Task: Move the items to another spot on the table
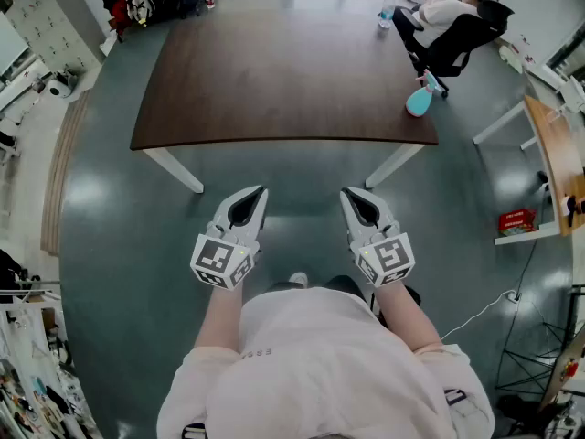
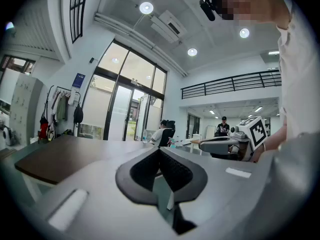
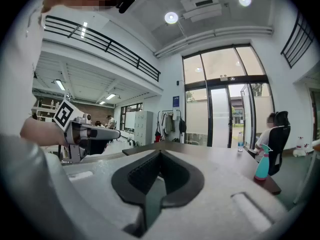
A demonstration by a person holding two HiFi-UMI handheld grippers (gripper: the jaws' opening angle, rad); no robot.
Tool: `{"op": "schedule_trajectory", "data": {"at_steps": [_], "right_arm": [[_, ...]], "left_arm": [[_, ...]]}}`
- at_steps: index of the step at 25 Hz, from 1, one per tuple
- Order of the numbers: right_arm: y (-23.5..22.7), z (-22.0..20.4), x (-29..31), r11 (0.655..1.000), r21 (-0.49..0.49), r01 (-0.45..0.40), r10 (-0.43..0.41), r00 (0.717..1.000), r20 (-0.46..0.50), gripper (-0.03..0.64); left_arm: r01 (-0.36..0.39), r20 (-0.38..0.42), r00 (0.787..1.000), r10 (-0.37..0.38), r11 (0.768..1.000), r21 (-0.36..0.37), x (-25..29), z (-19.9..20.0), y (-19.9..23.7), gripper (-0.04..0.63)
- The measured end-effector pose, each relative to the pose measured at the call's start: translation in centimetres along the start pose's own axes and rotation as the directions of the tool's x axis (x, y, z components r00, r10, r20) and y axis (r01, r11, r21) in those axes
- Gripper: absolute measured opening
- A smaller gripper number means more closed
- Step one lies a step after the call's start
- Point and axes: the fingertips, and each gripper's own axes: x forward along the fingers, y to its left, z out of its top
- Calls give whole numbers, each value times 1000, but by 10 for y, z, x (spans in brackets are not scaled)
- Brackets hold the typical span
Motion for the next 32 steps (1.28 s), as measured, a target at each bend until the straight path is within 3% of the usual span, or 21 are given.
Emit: {"op": "schedule_trajectory", "data": {"at_steps": [11, 22, 32], "right_arm": [[5, -7, 4, 1000, 23, 11, -10, 1000, -12, -11], [-1, -6, -3, 993, 93, 75, -76, 997, 8, -11], [-34, -17, -7, 983, 136, 126, -125, 992, -13, -11]], "left_arm": [[-5, -13, 1000, 5, 1000, -12, -6, -8, 7, 8], [-1, -6, 1000, 1, 999, -37, -13, -9, 11, 8], [47, -36, 998, -49, 997, -55, 28, -16, 2, 8]]}}
